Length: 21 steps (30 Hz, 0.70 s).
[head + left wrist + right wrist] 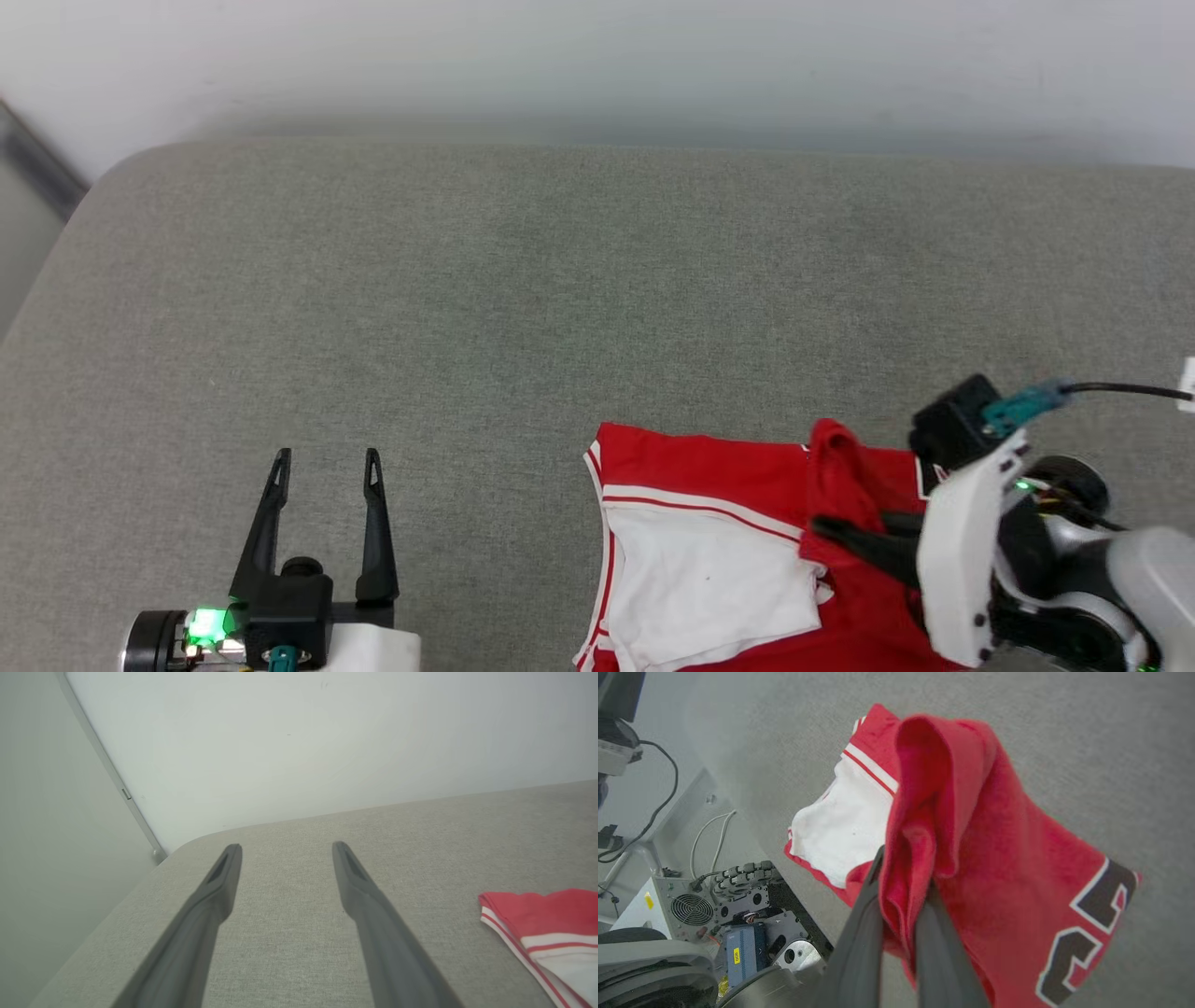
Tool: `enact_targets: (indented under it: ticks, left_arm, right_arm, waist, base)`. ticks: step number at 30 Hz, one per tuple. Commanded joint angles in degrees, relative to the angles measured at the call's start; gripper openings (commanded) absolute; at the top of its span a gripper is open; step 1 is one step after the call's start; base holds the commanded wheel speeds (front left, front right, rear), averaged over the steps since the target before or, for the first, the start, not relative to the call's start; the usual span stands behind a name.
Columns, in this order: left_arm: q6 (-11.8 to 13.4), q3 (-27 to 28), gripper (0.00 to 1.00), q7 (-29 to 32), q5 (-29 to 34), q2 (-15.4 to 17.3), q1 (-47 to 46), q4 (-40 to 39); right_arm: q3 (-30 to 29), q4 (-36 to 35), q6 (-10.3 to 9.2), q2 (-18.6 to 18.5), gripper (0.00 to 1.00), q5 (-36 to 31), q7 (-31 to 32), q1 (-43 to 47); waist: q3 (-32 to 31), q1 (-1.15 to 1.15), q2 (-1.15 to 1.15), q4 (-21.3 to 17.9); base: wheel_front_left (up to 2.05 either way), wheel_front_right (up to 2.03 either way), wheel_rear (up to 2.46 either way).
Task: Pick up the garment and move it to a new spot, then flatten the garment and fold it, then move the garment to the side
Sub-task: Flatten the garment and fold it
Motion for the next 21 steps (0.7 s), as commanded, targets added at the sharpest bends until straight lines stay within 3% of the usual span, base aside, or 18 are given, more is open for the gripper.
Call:
enact_targets:
  ticks: [1, 7, 13, 21]
  left_arm:
    - [-0.2, 0.0, 1.0, -0.1, 0.4, -0.1, -1.0, 0.1]
    - [-0.9, -0.3, 1.0, -0.1, 0.5, -0.6, -2.4, 0.5]
    - [-1.4, -0.4, 1.0, -0.1, 0.7, -1.1, -3.7, 1.2]
    - [-1.8, -0.5, 1.0, -0.1, 0.7, -1.6, -4.9, 1.7]
  right_arm:
    - [2.1, 0.3, -0.03, 1.4, 0.0, -1.0, 0.6, -2.6]
    - [12.5, 5.4, -0.03, 6.8, 0.0, -4.5, 0.9, -12.6]
    - [21.9, 17.2, -0.03, 12.3, 0.0, -6.1, -2.4, -19.6]
    - [31.1, 30.0, -0.04, 14.5, 0.0, -6.2, -6.6, -20.5]
  waist:
    - [0.3, 0.0, 0.0, 0.2]
    - [1.6, 0.0, 0.0, 1.1]
    - [3.6, 0.0, 0.0, 2.2]
    - [4.9, 0.0, 0.0, 2.7]
  base:
    - [0.0, 0.0, 0.0]
    - [0.0, 0.0, 0.0]
    - [0.0, 0.0, 0.0]
    - [0.0, 0.0, 0.0]
